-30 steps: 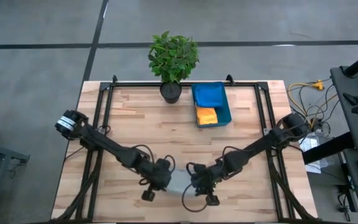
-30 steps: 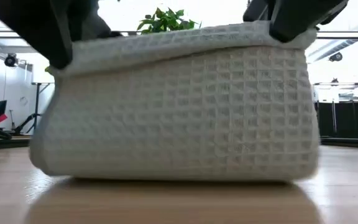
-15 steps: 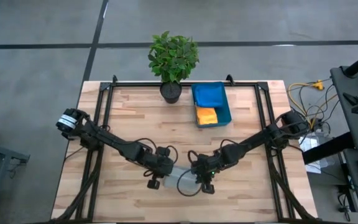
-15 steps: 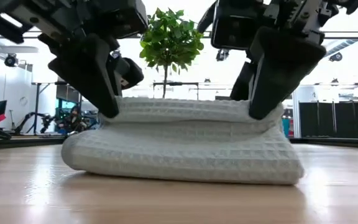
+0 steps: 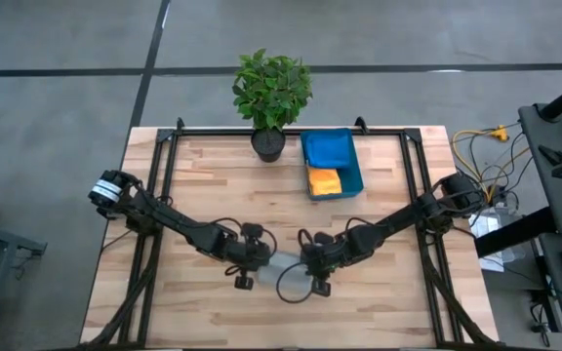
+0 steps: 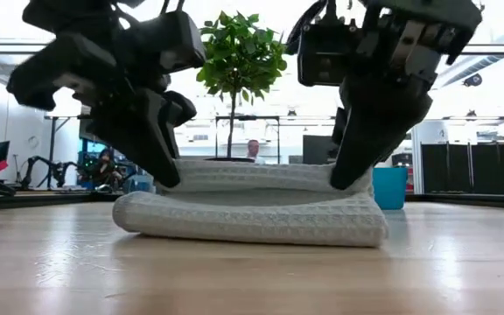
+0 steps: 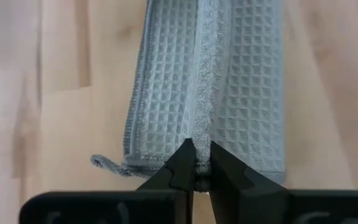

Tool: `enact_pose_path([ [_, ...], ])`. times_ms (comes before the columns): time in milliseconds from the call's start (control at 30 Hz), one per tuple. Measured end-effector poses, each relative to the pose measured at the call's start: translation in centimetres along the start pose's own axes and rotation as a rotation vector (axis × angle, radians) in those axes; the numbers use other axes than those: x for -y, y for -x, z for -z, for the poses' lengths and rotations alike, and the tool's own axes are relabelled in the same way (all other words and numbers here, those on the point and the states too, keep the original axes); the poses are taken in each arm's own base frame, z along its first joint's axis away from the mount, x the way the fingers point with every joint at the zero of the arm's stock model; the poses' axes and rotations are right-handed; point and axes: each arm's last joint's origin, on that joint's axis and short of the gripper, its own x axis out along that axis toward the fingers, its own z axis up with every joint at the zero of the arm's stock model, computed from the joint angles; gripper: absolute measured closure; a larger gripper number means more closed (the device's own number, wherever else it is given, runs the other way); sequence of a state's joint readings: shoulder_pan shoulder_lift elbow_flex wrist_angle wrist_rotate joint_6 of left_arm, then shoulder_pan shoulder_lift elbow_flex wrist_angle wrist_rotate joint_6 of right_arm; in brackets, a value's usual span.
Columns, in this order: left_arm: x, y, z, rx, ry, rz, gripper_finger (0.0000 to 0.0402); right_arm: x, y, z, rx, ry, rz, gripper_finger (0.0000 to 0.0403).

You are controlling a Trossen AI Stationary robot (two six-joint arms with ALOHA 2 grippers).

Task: Fold microfiber towels
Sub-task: Fold the gray microfiber towel, then put the gray microfiber towel in the blue bin

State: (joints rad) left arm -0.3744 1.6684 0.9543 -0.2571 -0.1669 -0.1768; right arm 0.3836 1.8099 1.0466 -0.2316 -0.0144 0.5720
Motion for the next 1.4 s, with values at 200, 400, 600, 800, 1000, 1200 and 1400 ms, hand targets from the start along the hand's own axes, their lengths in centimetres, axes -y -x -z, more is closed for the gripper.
enact_pose_path([
  [200,-0.4,-0.2,0.4,0.012,0.043,-0.116,0.0387,0.6,0.0,0.3,0.04,-0.104,0.141,0.0369],
  [400,-1.3,0.8,0.3,0.043,0.089,-0.373,0.0386,1.6,0.5,1.1,0.046,-0.216,0.324,0.0325],
  [600,-1.7,1.3,0.1,0.059,0.079,-0.472,0.0363,1.9,2.4,0.6,0.184,-0.287,0.454,0.0289],
  [800,-2.0,1.4,0.0,0.063,0.016,-0.546,0.0308,1.2,3.8,-0.6,0.311,-0.194,0.434,0.0266],
  [1000,-3.0,1.4,-0.1,0.072,0.027,-0.661,0.0243,0.3,3.7,-1.0,0.37,-0.179,0.375,0.0249],
  [1200,-3.0,1.1,0.2,-0.006,-0.115,-0.504,0.0213,-0.3,2.5,-0.9,0.408,-0.163,0.331,0.0227],
  [1400,-2.8,0.6,0.5,-0.059,-0.219,-0.198,0.0225,-0.5,-0.1,-0.9,0.418,-0.126,0.291,0.0183],
])
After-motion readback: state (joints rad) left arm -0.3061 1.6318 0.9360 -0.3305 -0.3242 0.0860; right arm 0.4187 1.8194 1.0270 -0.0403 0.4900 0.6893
